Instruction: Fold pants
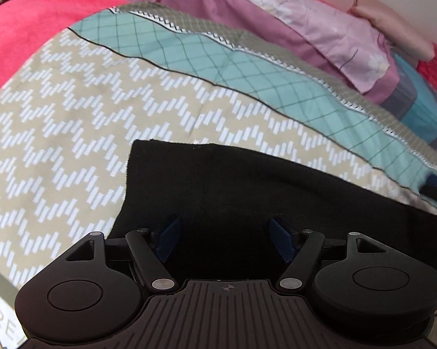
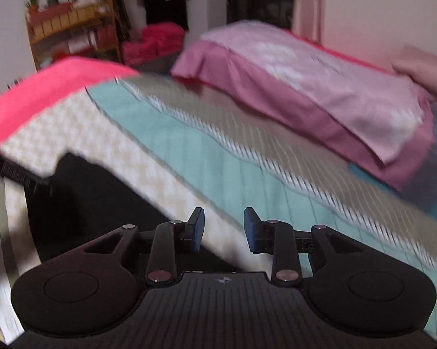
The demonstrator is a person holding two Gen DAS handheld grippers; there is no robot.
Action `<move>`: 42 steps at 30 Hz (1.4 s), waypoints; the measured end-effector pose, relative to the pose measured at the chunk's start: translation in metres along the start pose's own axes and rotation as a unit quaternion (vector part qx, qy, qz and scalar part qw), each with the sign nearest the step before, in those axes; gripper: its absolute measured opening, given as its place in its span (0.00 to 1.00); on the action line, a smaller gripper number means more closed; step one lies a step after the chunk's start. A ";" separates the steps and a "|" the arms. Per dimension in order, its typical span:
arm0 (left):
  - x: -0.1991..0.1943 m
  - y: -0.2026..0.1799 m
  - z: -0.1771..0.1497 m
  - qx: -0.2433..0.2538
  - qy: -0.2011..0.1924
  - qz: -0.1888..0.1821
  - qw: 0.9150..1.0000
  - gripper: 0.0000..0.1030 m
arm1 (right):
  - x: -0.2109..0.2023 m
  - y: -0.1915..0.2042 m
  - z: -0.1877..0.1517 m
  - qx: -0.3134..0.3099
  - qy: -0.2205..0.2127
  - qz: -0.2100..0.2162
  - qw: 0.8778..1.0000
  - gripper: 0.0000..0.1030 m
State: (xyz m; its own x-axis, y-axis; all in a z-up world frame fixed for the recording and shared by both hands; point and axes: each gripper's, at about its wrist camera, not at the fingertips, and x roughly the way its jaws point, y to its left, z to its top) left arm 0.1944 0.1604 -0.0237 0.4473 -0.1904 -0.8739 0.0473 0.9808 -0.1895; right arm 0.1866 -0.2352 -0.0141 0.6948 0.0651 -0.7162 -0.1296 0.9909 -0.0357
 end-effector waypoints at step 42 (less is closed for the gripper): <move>0.023 -0.069 0.000 0.088 0.019 -0.009 0.996 1.00 | 0.049 0.037 -0.088 0.287 0.065 0.420 0.859 0.68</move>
State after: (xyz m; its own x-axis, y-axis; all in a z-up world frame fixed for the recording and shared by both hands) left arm 0.2016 0.0884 -0.0310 0.4114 -0.2058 -0.8879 0.2114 0.9692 -0.1267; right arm 0.1537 -0.2054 -0.1119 0.4373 0.8078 -0.3952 -0.1498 0.4988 0.8537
